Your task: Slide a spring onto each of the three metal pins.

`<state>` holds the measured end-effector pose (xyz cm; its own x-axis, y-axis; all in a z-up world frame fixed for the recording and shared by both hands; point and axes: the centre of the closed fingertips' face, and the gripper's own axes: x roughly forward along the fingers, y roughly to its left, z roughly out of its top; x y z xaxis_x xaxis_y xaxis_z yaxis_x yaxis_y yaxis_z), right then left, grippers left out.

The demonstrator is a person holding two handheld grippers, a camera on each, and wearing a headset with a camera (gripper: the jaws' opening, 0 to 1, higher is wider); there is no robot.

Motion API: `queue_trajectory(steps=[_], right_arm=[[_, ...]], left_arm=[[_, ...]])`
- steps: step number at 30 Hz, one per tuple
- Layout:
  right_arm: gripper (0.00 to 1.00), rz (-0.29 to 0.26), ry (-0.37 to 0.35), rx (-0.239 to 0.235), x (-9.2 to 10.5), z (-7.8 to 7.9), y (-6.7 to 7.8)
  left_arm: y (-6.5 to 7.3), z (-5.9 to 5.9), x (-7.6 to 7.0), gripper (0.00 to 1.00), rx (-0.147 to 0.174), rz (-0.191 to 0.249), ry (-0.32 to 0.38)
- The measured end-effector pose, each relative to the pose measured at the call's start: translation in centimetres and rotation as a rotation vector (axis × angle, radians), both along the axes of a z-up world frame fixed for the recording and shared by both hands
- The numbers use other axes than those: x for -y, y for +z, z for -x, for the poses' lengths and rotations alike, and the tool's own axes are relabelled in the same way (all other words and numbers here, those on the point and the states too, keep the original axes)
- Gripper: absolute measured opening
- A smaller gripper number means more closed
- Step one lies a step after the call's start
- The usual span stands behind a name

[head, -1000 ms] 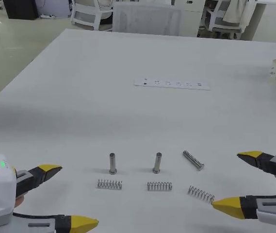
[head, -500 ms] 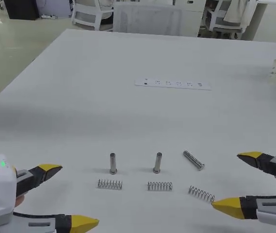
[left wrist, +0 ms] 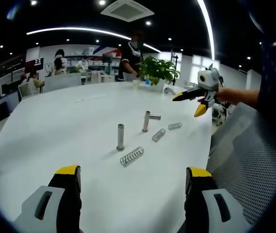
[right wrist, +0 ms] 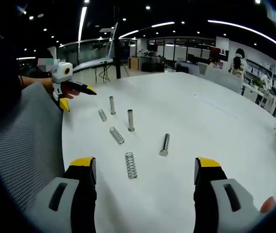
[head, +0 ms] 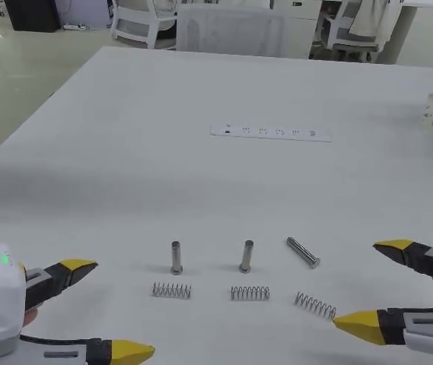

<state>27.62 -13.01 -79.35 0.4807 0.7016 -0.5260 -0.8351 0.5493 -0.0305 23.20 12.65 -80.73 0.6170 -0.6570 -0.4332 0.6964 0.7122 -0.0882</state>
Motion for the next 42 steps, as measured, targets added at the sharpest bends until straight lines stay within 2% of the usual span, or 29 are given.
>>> queue_trajectory(steps=[22, 30, 42], right_arm=[[0.81, -0.008, -0.011, 0.004, -0.1, 0.0, 0.3], [0.77, -0.008, -0.019, -0.001, -0.2, -0.3, 0.5], [0.70, 0.009, -0.012, -0.001, -0.8, -1.8, 1.0]], left_arm=[[0.1, -0.1, -0.1, 0.86, -0.001, -0.003, -0.003], [0.0, 0.0, -0.1, 0.86, -0.001, -0.001, 0.002], [0.1, 0.1, -0.1, 0.86, 0.000, 0.001, 0.011]])
